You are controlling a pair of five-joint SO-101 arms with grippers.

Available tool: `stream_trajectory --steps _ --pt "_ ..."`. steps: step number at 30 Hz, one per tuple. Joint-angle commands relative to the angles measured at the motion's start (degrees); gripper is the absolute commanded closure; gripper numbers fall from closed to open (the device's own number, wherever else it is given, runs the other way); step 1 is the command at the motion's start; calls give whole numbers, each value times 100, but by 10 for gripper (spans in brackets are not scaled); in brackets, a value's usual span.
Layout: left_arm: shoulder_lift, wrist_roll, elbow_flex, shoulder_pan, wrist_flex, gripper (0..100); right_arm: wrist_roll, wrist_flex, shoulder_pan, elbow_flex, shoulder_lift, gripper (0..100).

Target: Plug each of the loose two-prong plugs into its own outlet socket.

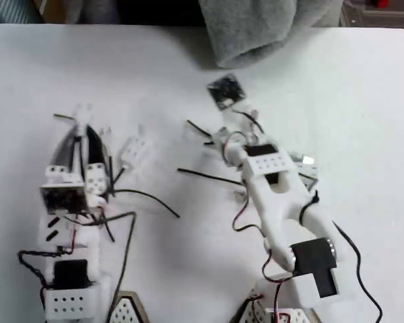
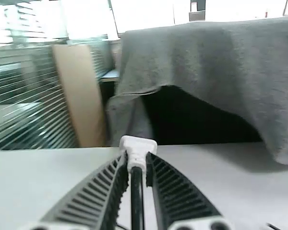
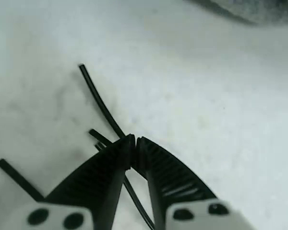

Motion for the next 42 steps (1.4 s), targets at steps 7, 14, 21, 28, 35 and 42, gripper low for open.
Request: stream_trajectory --steps 7,14,21,28,35,42 --pt "-31 1451 -26 -2018 563 977 -1073 391 -1349 -985 48 938" --pt "-22 1442 -26 -2026 1116 977 -2277 391 -2079 -1213 48 813" --pt "-13 1442 -26 -1727 1240 976 -3077 1051 -2782 -2031 673 813" --pt "-13 1442 -26 -1727 1231 976 -3938 3556 -2853 -5134 2545 812" --pt "-13 1442 -26 -1727 1222 976 -6004 5297 -2888 -8475 4365 811" --pt "-13 1442 -26 -1736 1213 976 -6549 5657 -3055 -10585 6044 811"
